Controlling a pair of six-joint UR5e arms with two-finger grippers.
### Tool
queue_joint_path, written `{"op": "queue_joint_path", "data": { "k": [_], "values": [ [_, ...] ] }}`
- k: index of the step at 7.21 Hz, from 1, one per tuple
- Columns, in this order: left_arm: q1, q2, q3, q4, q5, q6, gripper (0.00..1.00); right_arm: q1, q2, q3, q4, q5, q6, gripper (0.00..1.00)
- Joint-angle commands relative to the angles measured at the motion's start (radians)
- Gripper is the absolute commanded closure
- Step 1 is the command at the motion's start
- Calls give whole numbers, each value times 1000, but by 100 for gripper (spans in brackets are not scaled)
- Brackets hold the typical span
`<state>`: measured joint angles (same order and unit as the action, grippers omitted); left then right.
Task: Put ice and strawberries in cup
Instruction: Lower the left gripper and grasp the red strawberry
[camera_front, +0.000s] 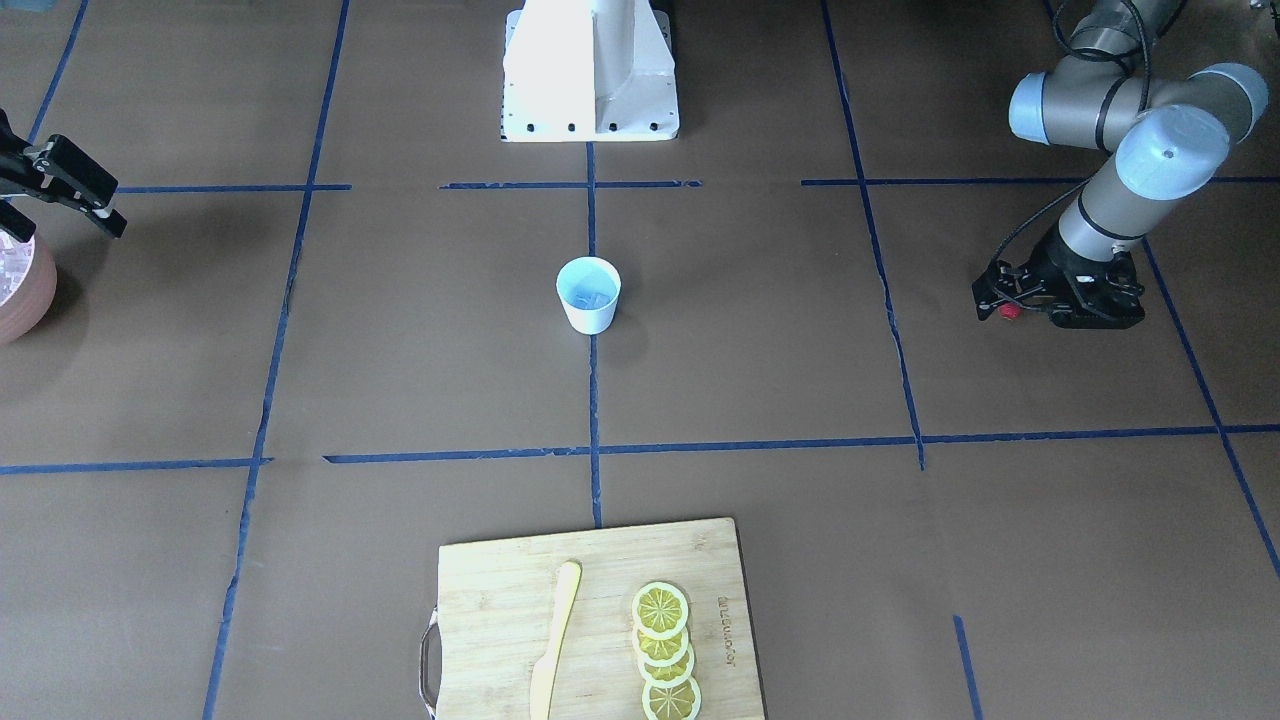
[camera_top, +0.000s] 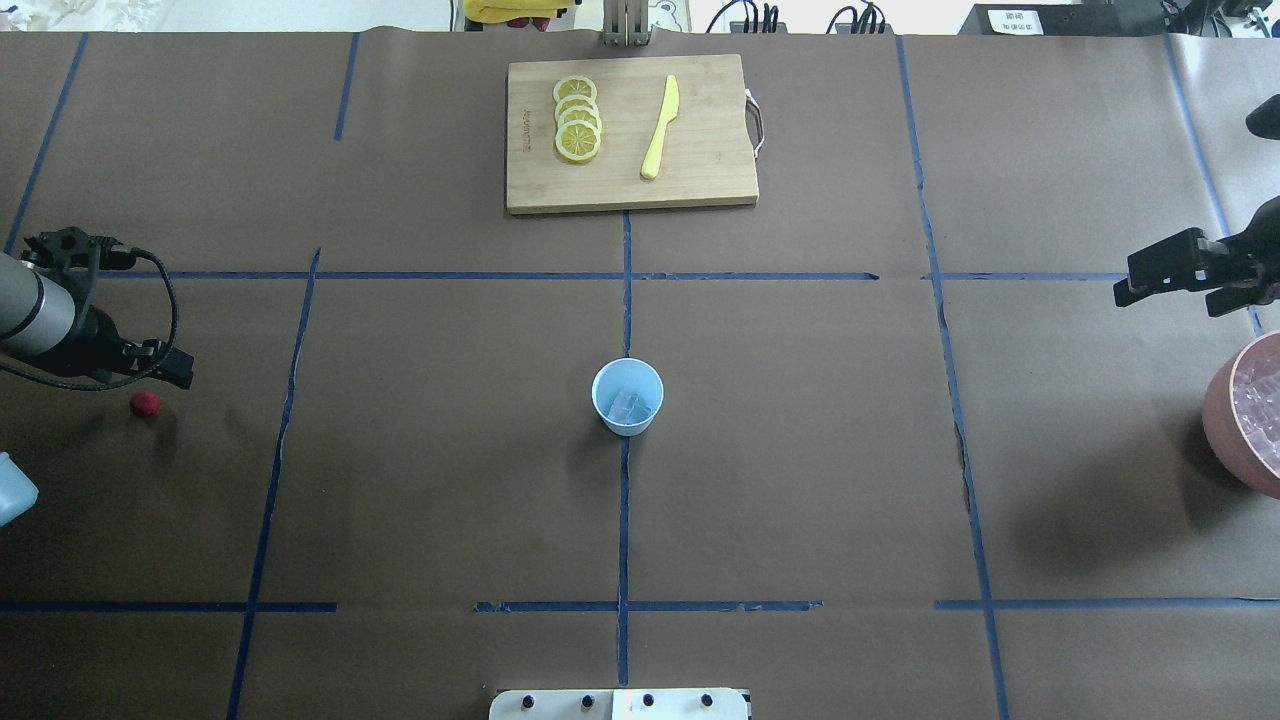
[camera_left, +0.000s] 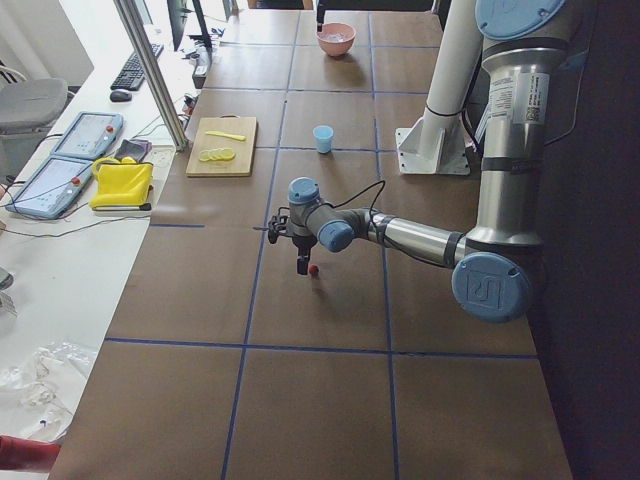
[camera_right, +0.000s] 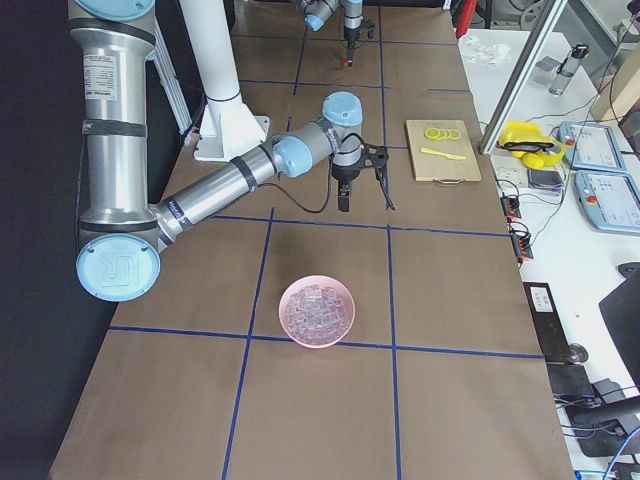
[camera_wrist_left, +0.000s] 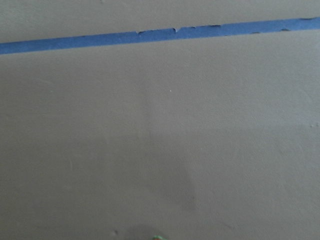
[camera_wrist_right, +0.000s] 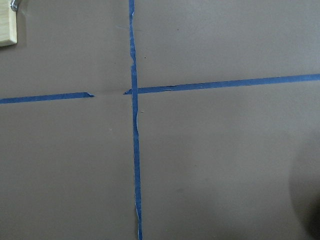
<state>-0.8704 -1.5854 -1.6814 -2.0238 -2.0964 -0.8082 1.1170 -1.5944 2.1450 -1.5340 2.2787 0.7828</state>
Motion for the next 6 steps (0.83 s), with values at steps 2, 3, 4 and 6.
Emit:
{"op": "queue_joint_path", "data": {
  "k": [2,3,4,6],
  "values": [
    [7,7,14,-12,-8,-25,3,0,1,6,0,-1,3,0],
    [8,10,12,-12,-10,-26,9,0,1,4,0,-1,3,0],
    [8,10,12,-12,-10,-26,21,0,1,4,0,-1,3,0],
    [8,13,12,-12,-10,-26,74,0,1,6,0,-2,3,0]
  ]
}}
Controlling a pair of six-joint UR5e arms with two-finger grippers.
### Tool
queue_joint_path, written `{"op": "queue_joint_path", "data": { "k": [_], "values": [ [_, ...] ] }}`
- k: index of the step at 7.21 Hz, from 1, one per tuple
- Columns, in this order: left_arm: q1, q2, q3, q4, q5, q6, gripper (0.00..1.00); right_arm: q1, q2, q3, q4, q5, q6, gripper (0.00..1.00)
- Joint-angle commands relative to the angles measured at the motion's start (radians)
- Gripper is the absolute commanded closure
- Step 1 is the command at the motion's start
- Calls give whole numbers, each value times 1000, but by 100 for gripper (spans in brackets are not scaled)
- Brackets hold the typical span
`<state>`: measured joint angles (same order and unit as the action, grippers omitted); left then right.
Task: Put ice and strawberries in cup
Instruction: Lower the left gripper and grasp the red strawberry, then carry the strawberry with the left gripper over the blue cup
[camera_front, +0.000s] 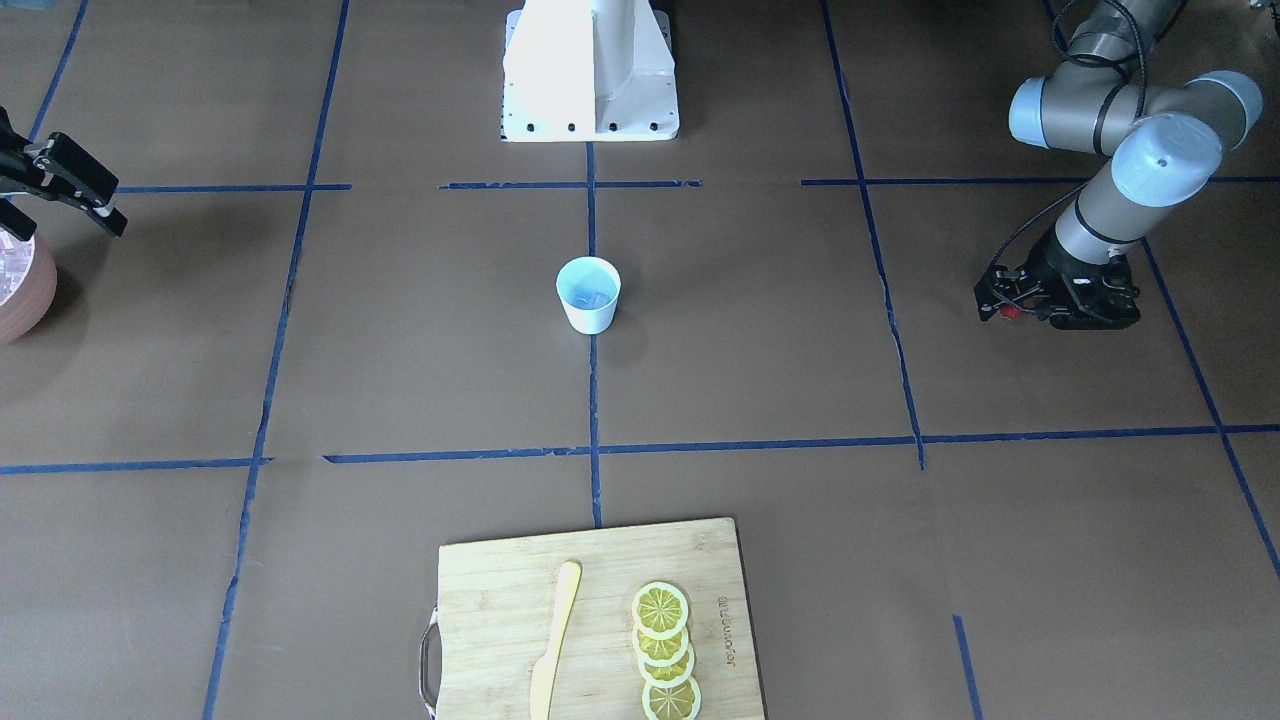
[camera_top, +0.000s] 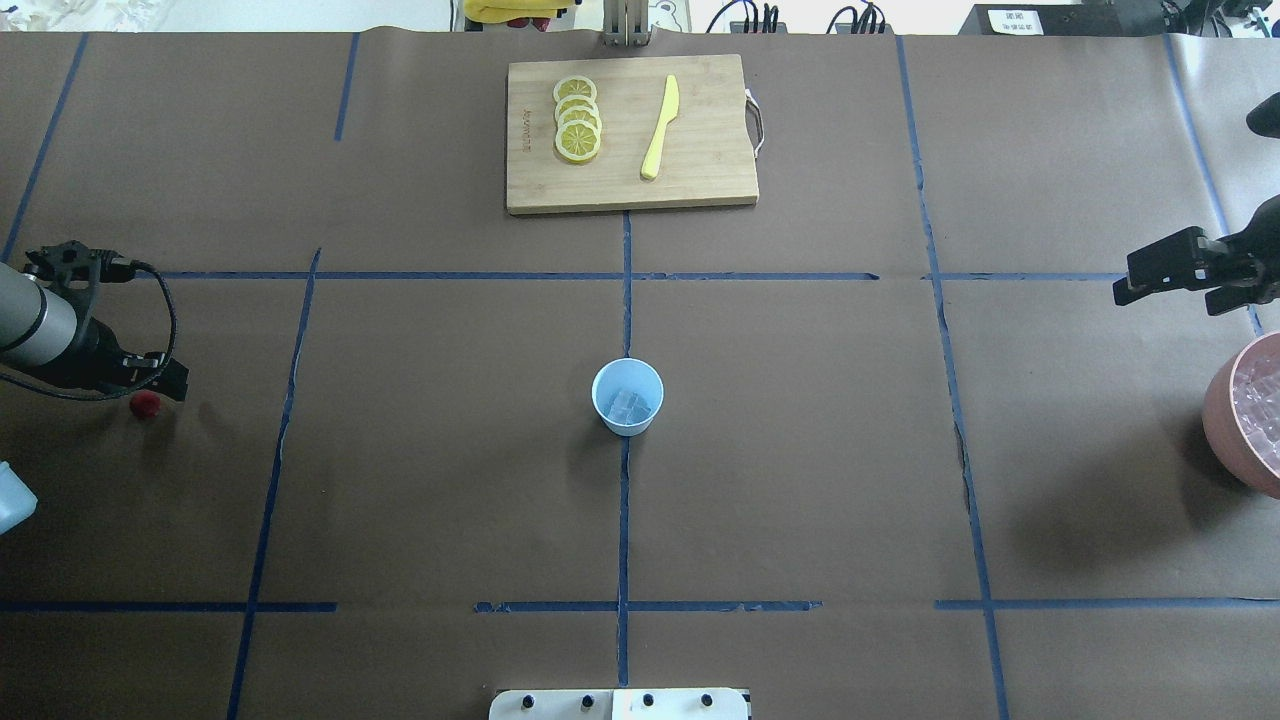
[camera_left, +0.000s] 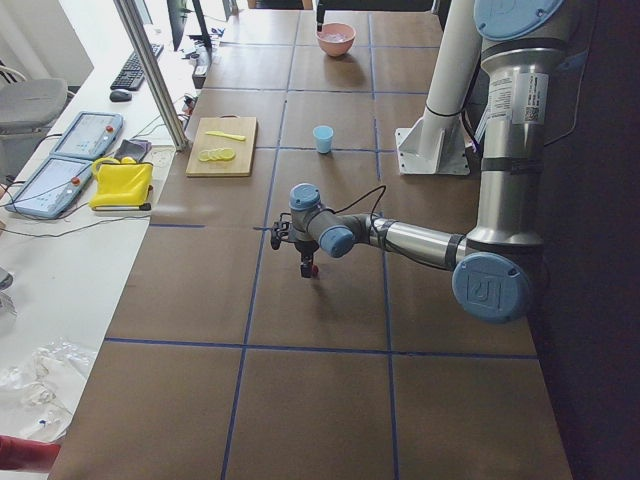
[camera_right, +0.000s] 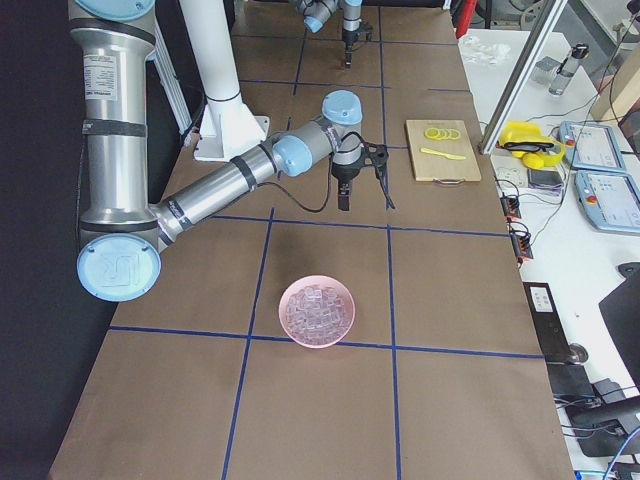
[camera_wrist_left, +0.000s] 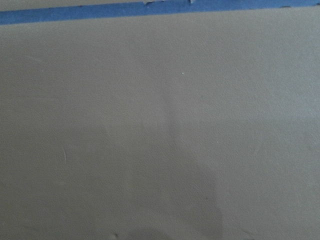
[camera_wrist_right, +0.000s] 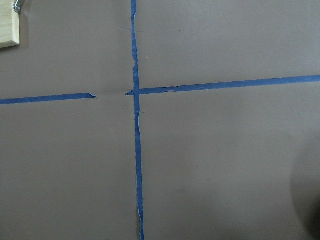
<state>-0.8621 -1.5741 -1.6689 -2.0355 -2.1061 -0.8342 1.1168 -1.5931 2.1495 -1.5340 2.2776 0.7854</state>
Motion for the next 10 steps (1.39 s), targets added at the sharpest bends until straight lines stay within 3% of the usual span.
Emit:
{"op": "queue_joint_path", "data": {
  "k": [1,2,3,5,6,8,10],
  "values": [
    [-1,3,-2,1,-2,1,93,0,-1,0,2,-1,0,0],
    [-1,8,-9,1,-2,0,100,0,1,-2,0,-1,0,0],
    [-1,8,-21,5,-3,-3,100,0,-2,-3,0,-1,-2,0],
    [0,-10,-113,14,-98,-122,100,0,1,-3,0,0,-2,0],
    [5,-59,-142,14,-98,-202,100,0,2,-3,0,0,-2,0],
    [78,-282,-138,26,-97,-429,100,12,-1,-3,0,0,-2,0],
    [185,-500,-66,29,-85,-576,100,18,-2,-5,3,-9,-3,0]
  ]
}}
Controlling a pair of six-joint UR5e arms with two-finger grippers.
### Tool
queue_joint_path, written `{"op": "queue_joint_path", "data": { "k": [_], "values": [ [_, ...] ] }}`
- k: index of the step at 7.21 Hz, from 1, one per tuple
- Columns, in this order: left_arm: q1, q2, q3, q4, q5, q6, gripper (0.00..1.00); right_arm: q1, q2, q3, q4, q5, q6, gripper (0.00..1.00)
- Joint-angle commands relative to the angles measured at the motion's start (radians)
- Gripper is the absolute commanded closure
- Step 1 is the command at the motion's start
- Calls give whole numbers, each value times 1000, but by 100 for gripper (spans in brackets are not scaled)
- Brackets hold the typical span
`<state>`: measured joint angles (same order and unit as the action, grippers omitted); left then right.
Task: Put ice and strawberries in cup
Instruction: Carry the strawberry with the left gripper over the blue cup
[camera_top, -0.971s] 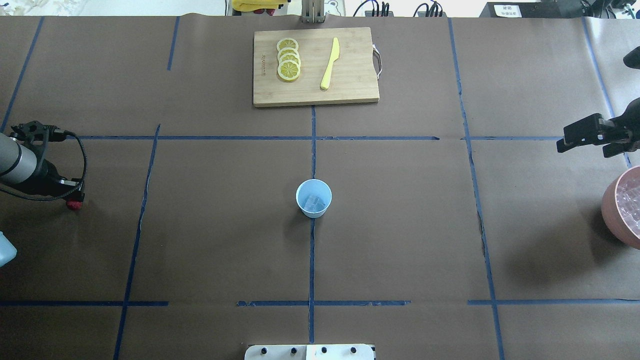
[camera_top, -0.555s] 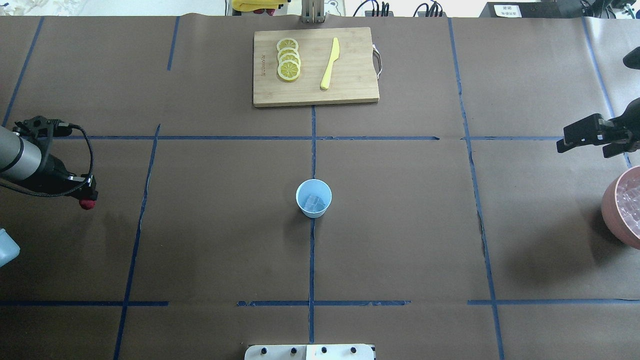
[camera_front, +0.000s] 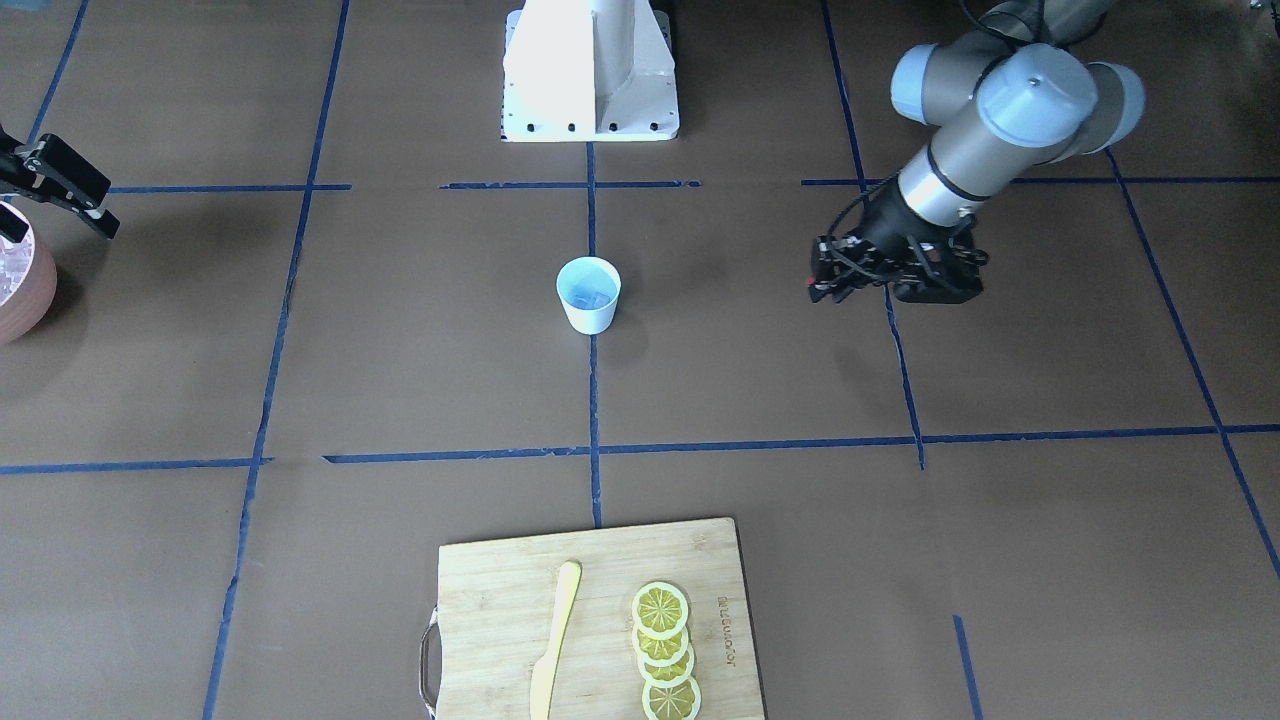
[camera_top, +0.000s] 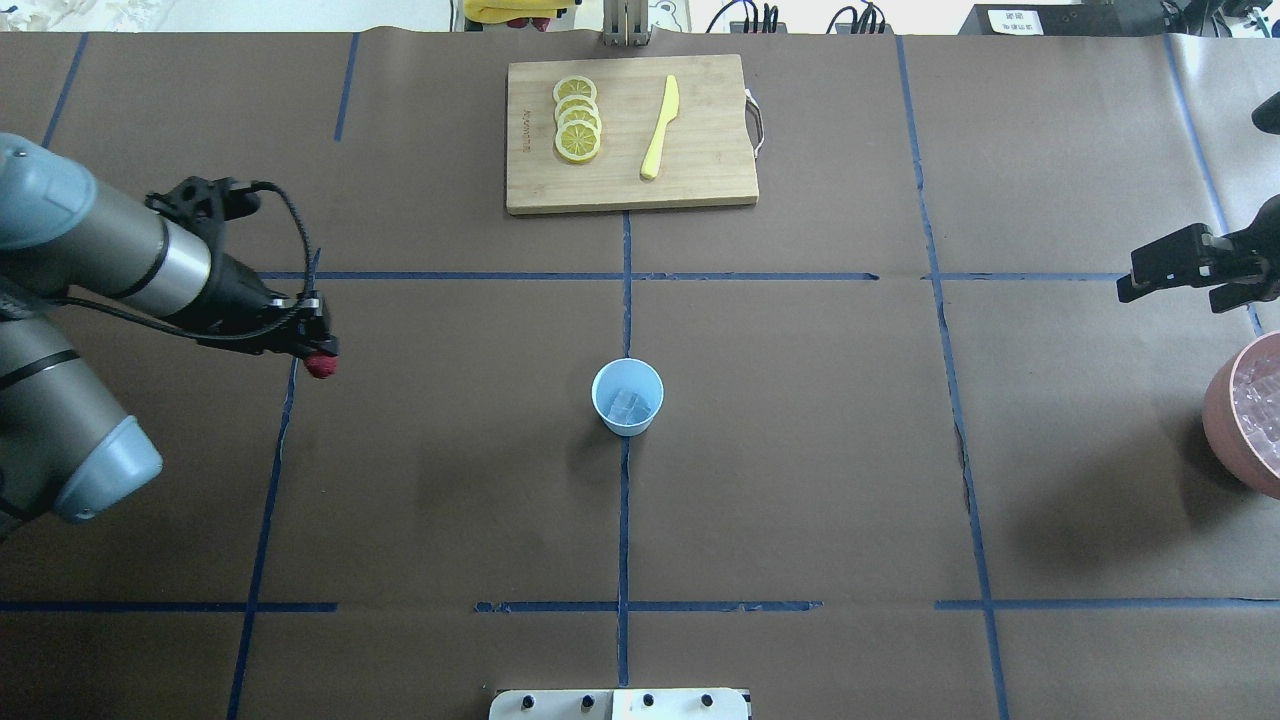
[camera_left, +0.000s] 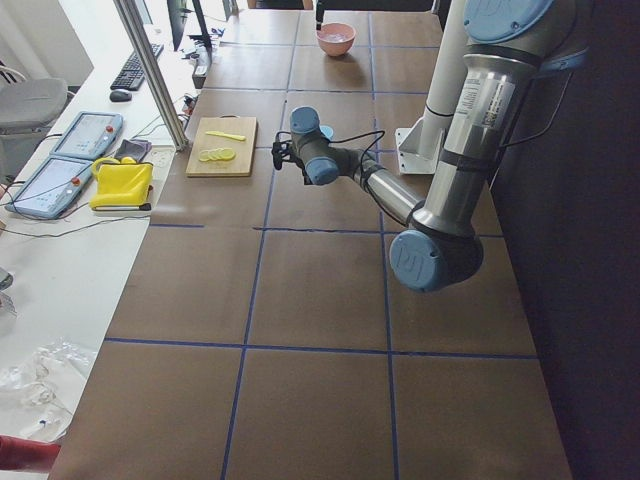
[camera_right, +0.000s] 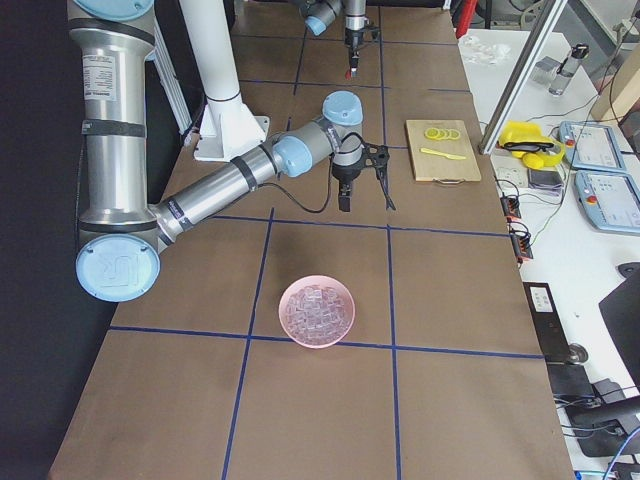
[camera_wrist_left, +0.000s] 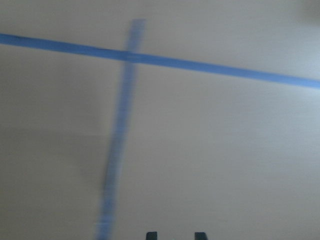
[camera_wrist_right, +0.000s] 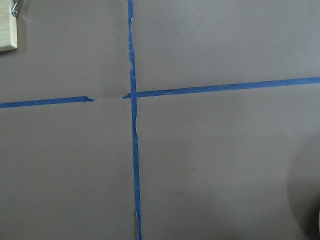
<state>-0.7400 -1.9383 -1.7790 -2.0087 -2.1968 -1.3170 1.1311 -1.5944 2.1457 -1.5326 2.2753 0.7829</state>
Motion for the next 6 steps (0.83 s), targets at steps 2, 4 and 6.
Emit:
{"op": "queue_joint_path", "data": {
  "k": [2,4,6],
  "values": [
    [138,-243,88,1,116,-158,100,4,1,-4,3,-8,1,0],
    [177,-307,122,-1,173,-192,99,4,-1,-4,5,-7,-1,0],
    [191,-330,139,-2,173,-191,91,6,-1,-3,5,-7,-1,0]
  ]
}}
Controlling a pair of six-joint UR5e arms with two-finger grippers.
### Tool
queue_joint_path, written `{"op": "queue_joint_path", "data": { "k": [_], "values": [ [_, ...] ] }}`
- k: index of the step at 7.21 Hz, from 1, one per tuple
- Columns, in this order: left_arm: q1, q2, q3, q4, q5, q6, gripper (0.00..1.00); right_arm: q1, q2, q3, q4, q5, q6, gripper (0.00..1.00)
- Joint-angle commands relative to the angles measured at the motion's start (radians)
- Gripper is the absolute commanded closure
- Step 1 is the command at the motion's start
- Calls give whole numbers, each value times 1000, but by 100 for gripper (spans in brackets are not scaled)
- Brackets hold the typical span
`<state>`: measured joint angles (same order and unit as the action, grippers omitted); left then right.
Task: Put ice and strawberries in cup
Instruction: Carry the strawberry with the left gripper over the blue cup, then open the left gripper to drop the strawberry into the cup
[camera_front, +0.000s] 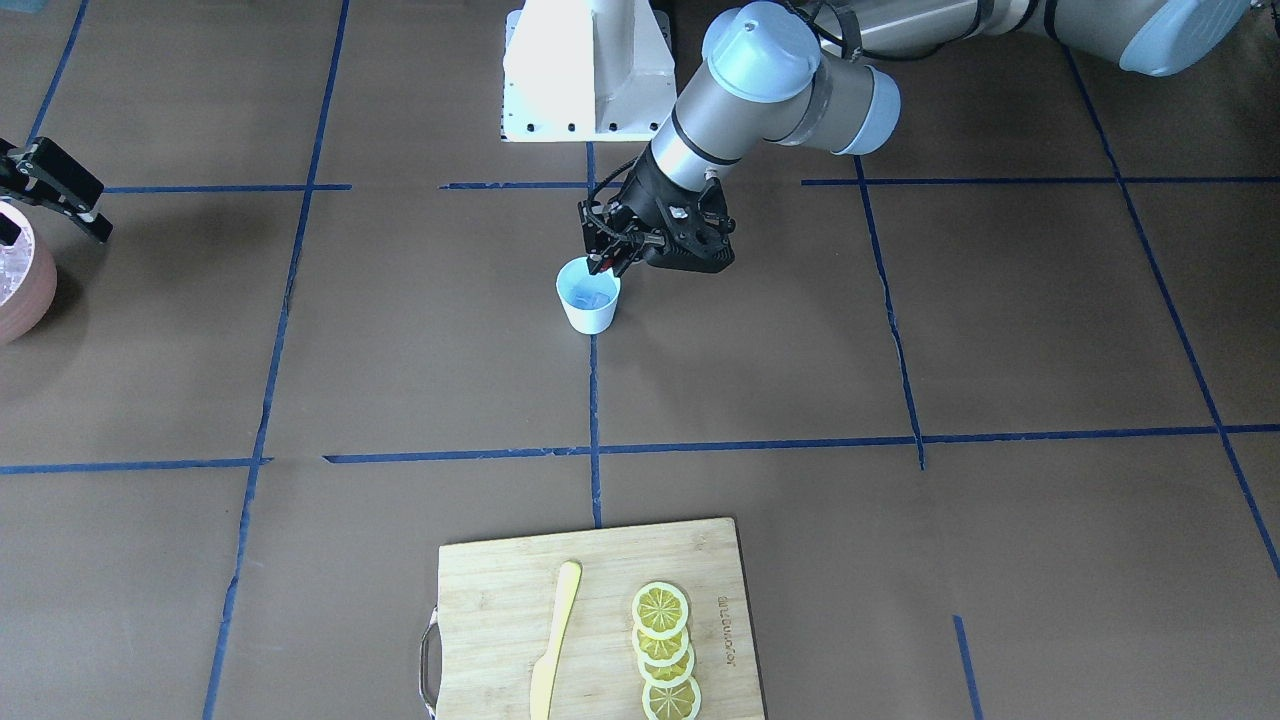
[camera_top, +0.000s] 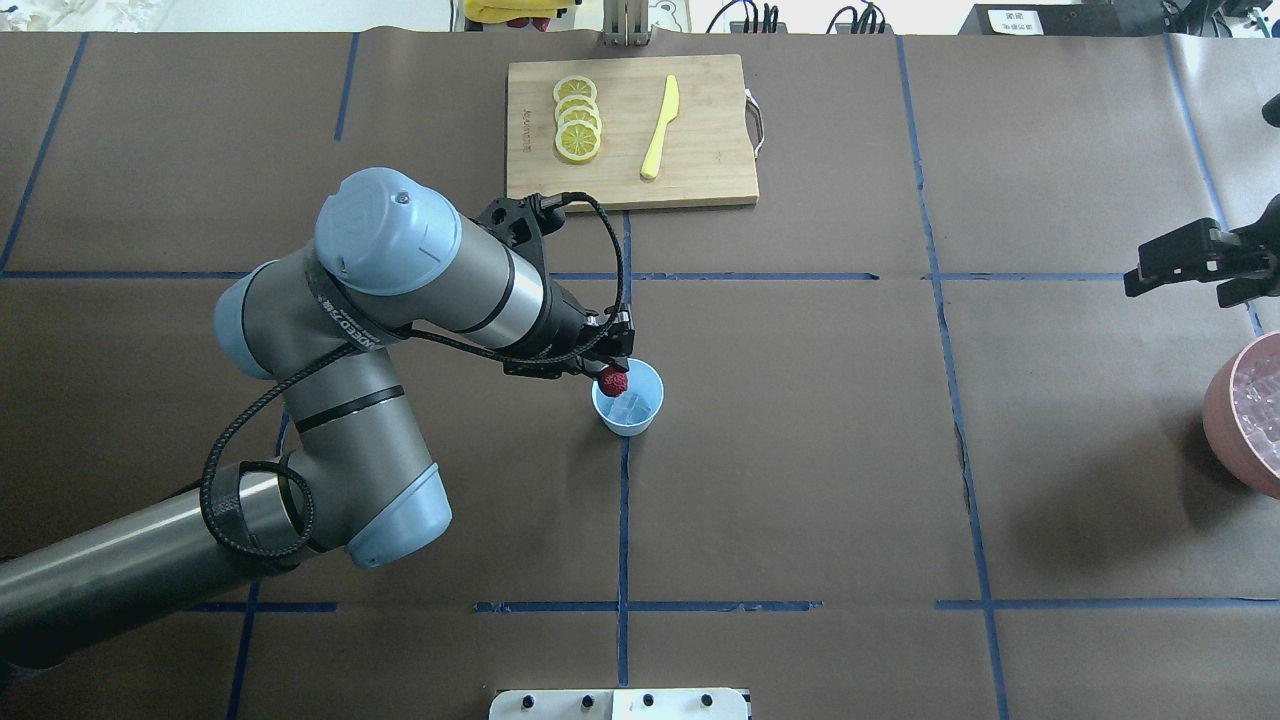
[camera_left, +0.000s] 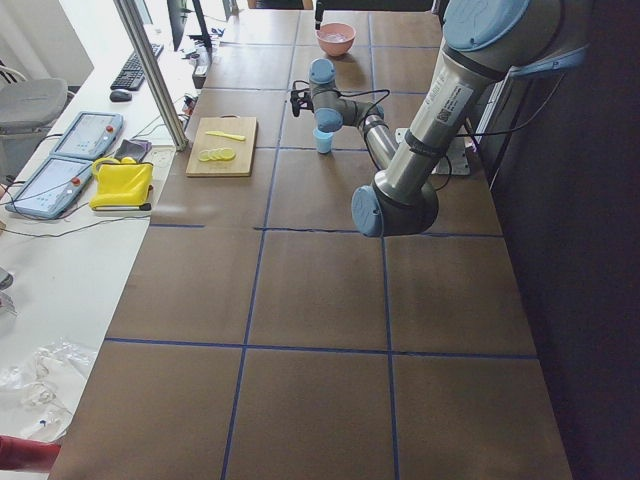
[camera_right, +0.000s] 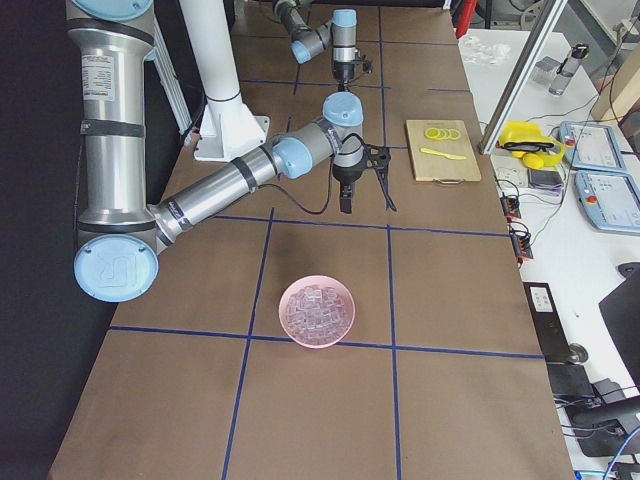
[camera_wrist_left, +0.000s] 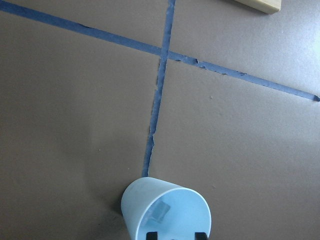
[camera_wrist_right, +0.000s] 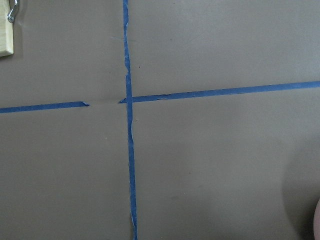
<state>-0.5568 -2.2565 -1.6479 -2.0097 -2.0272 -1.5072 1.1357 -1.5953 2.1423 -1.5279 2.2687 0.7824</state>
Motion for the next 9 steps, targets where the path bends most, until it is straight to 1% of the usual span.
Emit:
{"op": "queue_joint_path", "data": {
  "k": [1,2,3,4,5,6,7,8,9],
  "values": [
    [8,-9,10,-3,5,1,68,2,-2,4,0,0,0,0],
    [8,-9,8,-4,5,2,47,9,-3,5,0,5,0,0],
    [6,-9,8,-7,34,4,39,10,-5,5,0,6,0,0],
    [6,-9,8,-9,42,5,39,10,-9,5,0,6,0,0],
    [6,-3,7,-7,42,7,36,13,-9,5,0,6,0,0],
    [-2,1,-10,-3,44,10,36,24,-8,4,-1,9,-2,0],
    [-18,67,-73,-1,44,10,36,41,-14,-2,-3,9,-11,0],
    [-75,178,-166,2,15,60,36,80,-26,-19,-9,12,-102,0],
    [-134,264,-231,3,-52,194,36,137,-29,-53,-12,14,-192,0]
  ]
}}
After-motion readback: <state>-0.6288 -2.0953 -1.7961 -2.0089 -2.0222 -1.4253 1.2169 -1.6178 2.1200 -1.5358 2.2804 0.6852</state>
